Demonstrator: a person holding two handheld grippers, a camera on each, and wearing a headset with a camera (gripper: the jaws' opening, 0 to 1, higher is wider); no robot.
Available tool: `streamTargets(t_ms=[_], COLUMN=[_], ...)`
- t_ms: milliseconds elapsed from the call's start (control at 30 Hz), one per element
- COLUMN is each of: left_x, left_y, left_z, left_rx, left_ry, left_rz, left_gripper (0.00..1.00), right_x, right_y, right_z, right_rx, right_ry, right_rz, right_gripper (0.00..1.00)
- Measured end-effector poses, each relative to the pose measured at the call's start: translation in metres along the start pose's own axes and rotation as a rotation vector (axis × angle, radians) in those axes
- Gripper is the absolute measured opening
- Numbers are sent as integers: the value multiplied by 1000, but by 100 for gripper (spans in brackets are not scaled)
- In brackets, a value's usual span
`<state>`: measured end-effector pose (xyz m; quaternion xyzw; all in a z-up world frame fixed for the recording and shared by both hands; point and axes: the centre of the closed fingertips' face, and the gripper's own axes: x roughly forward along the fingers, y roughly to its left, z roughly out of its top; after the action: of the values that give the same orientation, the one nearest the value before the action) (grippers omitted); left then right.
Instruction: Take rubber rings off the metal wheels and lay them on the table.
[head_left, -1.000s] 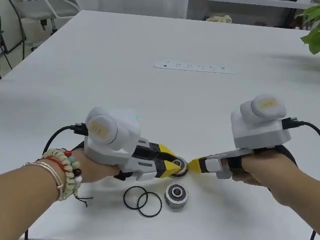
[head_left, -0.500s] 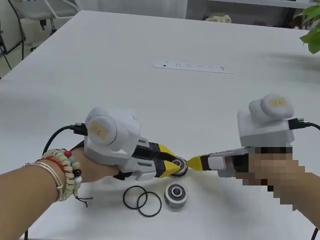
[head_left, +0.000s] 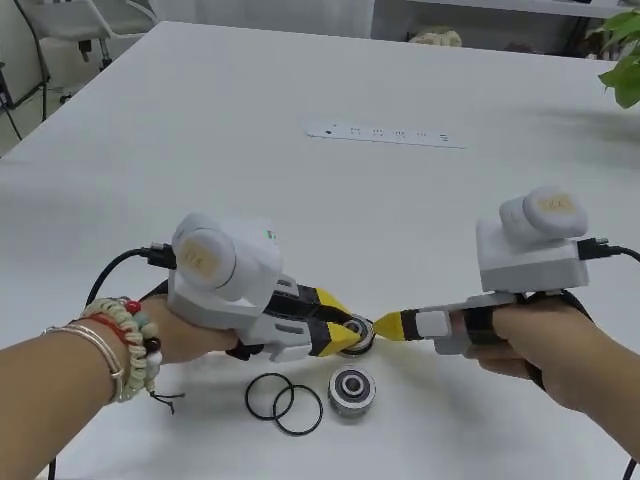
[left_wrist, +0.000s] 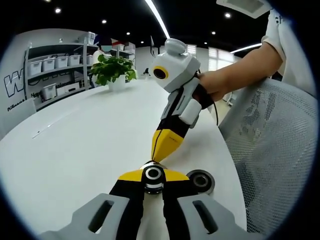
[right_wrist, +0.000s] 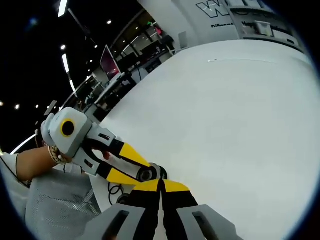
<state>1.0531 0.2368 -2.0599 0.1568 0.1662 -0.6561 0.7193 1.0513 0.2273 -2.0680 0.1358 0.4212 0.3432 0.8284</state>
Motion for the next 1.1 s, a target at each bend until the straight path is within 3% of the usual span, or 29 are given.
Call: streamTargets(t_ms=[433,567,1100], left_x=[-1,-2,-2], left_y=[-2,-1,-2], left_z=[-1,-1,-2], left_rx=[7,14,23], left_ry=[14,18,23], left_rz=[-16,-8,-7], left_gripper=[9,8,8], right_x=[0,-2,-1], right_y=[1,3,9], right_z=[0,1,2], right_rx=[6,37,23], right_ry=[1,0,9], right_rz=[9,19,21], right_gripper=[0,0,0])
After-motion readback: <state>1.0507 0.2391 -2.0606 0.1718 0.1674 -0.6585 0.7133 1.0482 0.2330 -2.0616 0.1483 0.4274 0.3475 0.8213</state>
